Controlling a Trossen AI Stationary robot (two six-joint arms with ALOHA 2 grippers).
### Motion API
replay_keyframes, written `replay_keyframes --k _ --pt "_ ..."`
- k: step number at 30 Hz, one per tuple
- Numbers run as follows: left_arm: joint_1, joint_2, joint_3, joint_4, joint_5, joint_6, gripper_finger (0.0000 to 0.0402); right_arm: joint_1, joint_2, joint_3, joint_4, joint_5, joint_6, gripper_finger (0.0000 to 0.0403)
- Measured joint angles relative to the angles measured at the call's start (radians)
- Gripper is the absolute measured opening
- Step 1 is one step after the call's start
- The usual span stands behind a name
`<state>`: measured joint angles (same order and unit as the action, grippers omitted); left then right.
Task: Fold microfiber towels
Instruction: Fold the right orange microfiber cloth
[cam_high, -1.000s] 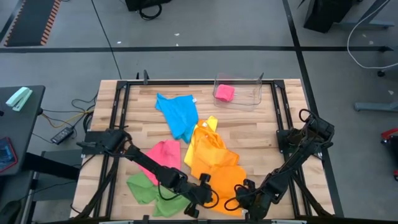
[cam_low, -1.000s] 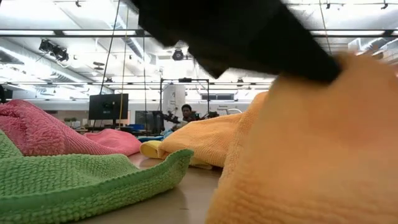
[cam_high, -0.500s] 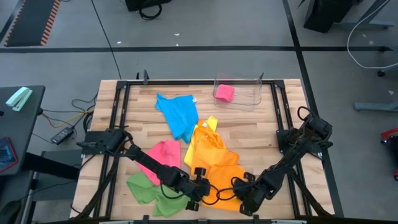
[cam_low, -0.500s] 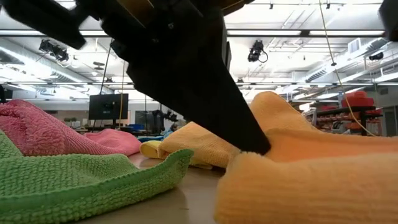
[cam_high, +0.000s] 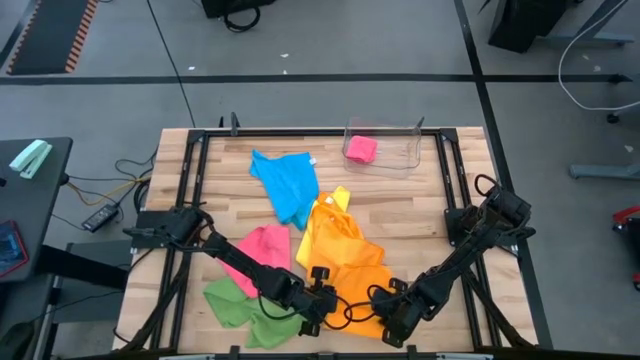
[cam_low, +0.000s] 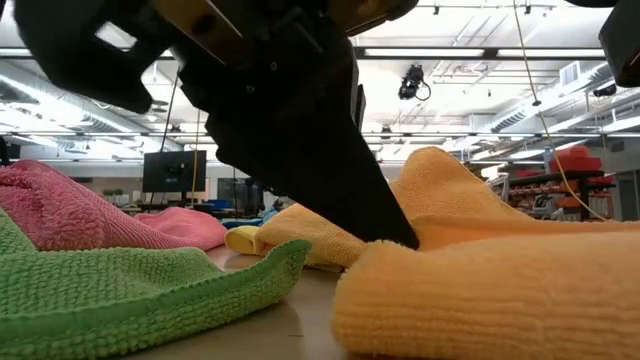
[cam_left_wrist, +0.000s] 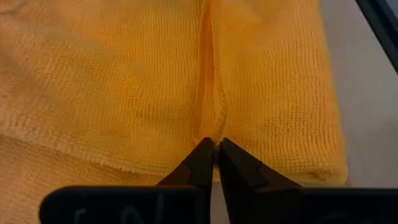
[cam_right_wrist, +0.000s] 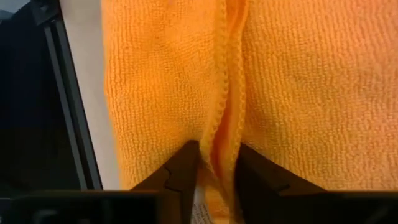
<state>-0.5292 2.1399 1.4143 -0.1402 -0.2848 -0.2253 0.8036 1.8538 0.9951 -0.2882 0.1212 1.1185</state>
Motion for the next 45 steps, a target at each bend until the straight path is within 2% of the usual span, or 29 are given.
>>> replay_keyframes --k 6,12,16,21,24,33,45 --pt "-0.005 0.0 0.0 -0.008 0.0 0.043 0.0087 0.0 -0.023 -0.002 -0.028 -0.031 -0.009 0.0156" --pt "-0.008 0.0 0.0 -0.007 0.0 0.039 0.0167 -0.003 -0.063 -0.006 -0.096 -0.025 -0.016 0.018" --pt "-0.013 -0.018 0.0 -0.015 0.0 0.036 0.0195 -0.012 -0.064 -0.006 -0.125 -0.03 -0.033 0.0193" --pt "-0.035 -0.067 0.001 0.014 0.005 0.172 0.0191 -0.038 -0.065 -0.005 -0.145 -0.044 -0.098 0.0203" --pt "-0.048 -0.067 0.001 0.078 0.008 0.204 0.0181 -0.056 -0.065 -0.005 -0.138 -0.03 -0.127 0.0207" --pt "-0.031 0.001 0.0 0.147 -0.007 0.163 0.0158 -0.057 -0.066 -0.004 -0.105 -0.014 -0.133 0.0224" --pt "0.0 0.04 0.0 0.125 -0.007 0.133 0.0133 -0.026 -0.067 0.002 -0.099 -0.099 -0.039 0.0254"
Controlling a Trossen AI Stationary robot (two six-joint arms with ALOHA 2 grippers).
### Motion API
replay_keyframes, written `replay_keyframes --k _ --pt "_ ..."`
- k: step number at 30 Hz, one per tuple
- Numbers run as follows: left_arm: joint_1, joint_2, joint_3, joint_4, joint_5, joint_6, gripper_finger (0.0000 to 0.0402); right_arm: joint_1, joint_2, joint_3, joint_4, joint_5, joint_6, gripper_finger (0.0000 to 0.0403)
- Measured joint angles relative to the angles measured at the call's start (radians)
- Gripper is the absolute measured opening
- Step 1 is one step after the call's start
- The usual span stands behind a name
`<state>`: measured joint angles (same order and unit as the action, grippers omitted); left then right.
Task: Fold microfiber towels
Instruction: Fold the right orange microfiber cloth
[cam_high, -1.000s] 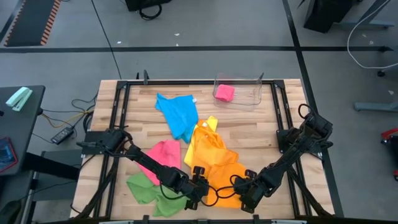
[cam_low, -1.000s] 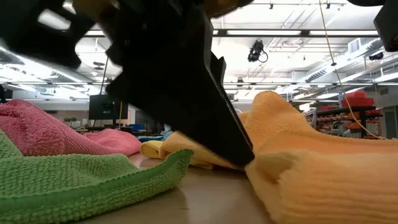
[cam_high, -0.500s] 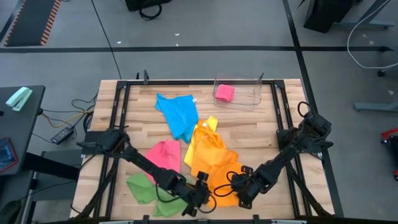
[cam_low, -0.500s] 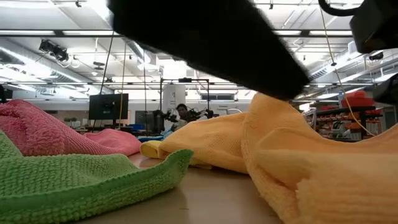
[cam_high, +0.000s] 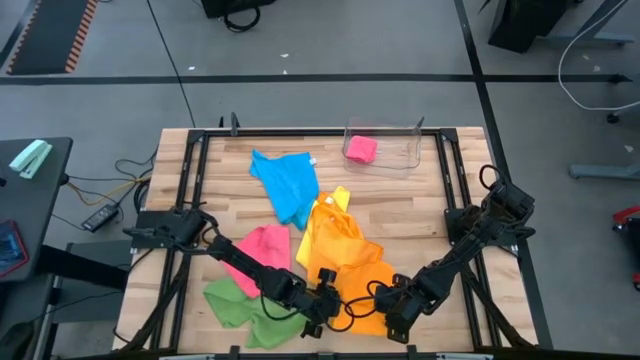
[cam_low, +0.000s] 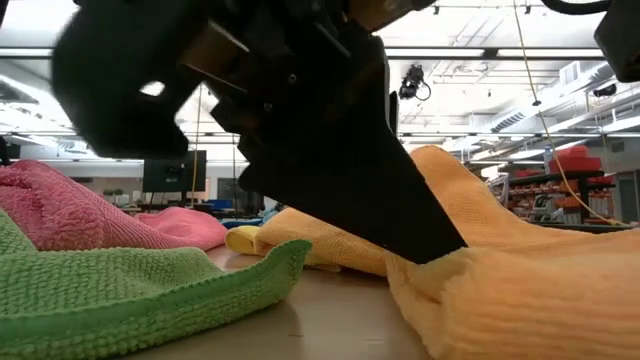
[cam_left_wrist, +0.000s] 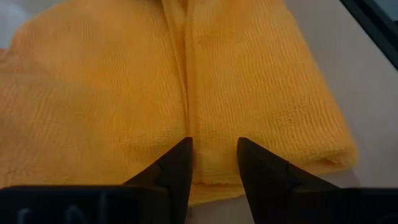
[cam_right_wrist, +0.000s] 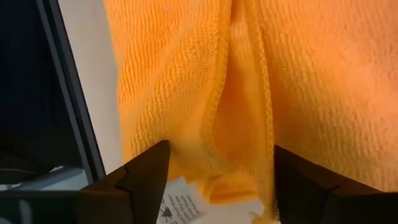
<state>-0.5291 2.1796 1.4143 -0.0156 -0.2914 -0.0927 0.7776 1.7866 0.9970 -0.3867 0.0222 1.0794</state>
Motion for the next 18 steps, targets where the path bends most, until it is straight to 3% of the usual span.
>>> replay_keyframes --k 14,18 --pt "-0.005 0.0 0.0 -0.023 0.001 -0.018 0.0124 0.029 -0.122 0.0 -0.188 -0.071 0.125 0.0262" --pt "-0.005 0.0 0.0 -0.023 0.001 -0.018 0.0119 0.067 -0.176 0.001 -0.196 0.031 0.135 0.0262"
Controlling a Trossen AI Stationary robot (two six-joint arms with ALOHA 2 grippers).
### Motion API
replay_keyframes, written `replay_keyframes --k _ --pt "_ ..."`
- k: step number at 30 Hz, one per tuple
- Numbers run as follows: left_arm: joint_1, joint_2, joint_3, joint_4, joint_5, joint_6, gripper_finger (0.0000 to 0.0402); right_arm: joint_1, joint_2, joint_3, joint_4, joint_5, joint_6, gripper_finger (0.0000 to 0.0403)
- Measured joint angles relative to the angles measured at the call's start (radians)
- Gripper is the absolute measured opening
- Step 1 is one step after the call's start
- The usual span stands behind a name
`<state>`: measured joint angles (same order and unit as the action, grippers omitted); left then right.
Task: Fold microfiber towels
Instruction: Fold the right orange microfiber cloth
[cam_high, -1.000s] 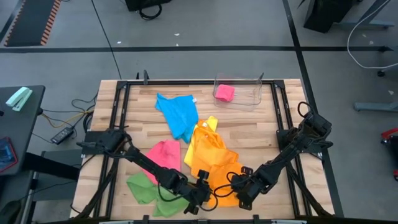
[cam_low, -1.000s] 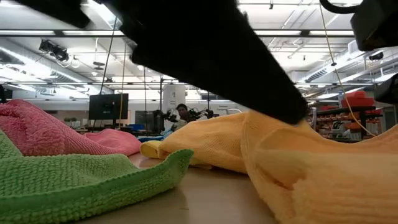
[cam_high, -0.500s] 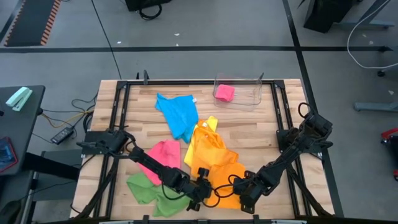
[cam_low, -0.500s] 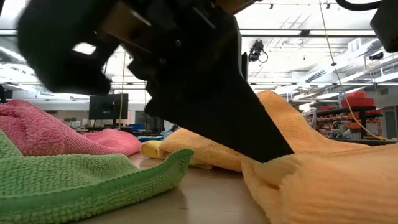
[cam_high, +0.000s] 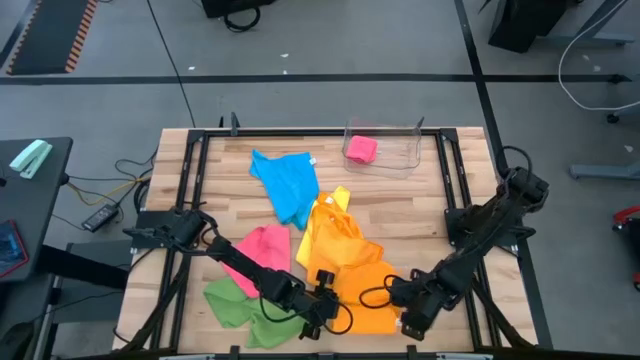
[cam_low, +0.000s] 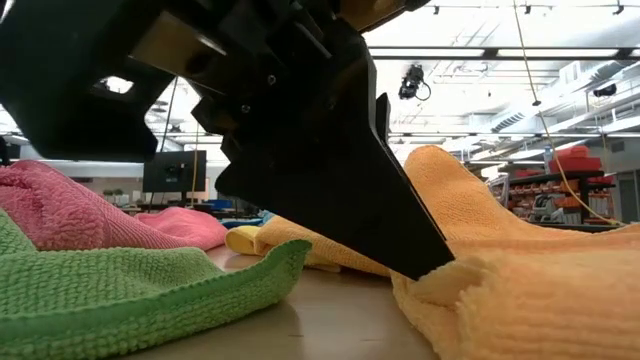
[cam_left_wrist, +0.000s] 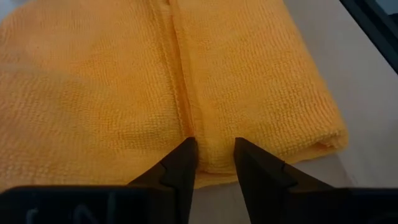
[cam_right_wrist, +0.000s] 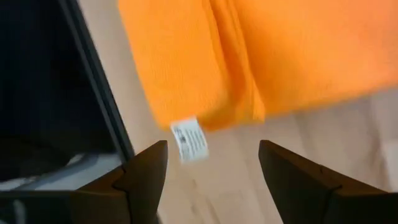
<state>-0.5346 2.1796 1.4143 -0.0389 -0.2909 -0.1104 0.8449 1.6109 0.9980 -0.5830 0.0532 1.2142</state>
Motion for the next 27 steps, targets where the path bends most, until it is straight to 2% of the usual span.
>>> replay_keyframes --k 3,8,18,27 --pt "0.0 0.0 0.0 -0.003 0.0 0.0 0.0117 0.036 0.009 0.0 0.055 0.183 -0.087 0.026" --pt "-0.004 0.0 0.0 -0.014 0.0 0.001 0.012 0.094 0.096 0.001 0.257 0.331 -0.257 0.0246" --pt "0.006 0.0 0.0 -0.007 0.002 -0.001 0.0111 0.15 0.257 0.006 0.393 0.443 -0.286 0.0217" --pt "0.005 0.0 0.0 -0.003 0.002 -0.002 0.0111 0.151 0.239 0.013 0.359 0.655 -0.377 0.0209"
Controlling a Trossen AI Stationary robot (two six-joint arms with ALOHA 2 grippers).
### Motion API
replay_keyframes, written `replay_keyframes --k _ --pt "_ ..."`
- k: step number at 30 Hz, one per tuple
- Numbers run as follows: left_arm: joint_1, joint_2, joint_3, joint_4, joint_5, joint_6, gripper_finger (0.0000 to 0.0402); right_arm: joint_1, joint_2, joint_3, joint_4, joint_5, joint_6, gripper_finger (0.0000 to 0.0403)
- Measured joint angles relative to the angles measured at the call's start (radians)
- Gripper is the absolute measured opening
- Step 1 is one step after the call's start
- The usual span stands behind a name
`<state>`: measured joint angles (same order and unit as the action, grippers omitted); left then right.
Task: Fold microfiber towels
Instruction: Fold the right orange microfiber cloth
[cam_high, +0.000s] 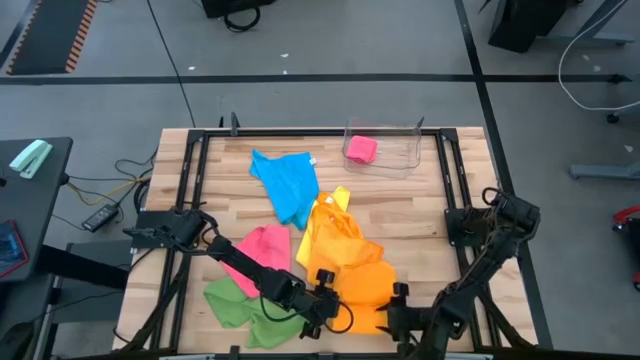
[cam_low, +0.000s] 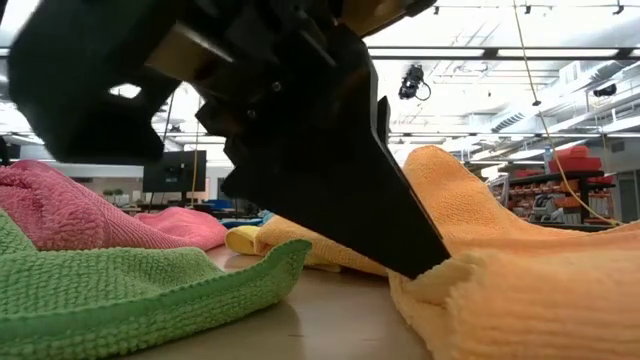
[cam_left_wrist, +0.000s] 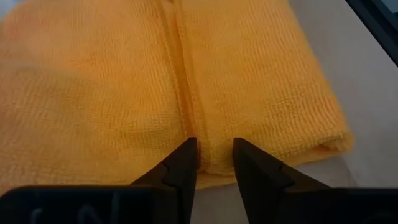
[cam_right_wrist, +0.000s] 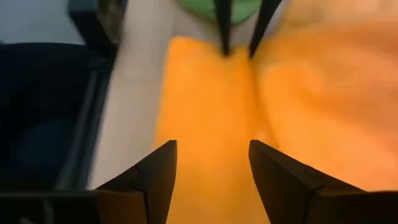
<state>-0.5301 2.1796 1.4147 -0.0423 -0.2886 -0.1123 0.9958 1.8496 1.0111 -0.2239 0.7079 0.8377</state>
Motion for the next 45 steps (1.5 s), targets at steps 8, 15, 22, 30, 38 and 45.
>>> replay_keyframes --k 8,15,22,30,38,45 --pt "-0.026 -0.042 0.0 0.006 -0.003 0.025 0.0095 -0.05 0.0 0.0 -0.024 0.046 -0.035 0.0209" --pt "-0.017 -0.108 0.0 -0.038 -0.147 0.022 0.0087 -0.067 0.0 0.0 -0.044 0.045 -0.029 0.0209" --pt "0.045 -0.115 -0.006 -0.138 -0.152 -0.001 0.0085 -0.023 0.0 0.0 -0.177 0.044 0.121 0.0209" --pt "0.064 -0.223 -0.185 0.053 -0.12 0.019 0.006 -0.012 0.0 0.0 -0.214 0.054 0.165 0.0209" --pt "0.086 -0.27 -0.423 0.466 -0.05 -0.042 0.0055 -0.011 0.0 -0.001 -0.208 0.059 0.189 0.0209" --pt "0.113 -0.263 -0.427 0.477 -0.047 -0.167 0.012 -0.014 0.0 -0.001 -0.212 0.089 0.185 0.0209"
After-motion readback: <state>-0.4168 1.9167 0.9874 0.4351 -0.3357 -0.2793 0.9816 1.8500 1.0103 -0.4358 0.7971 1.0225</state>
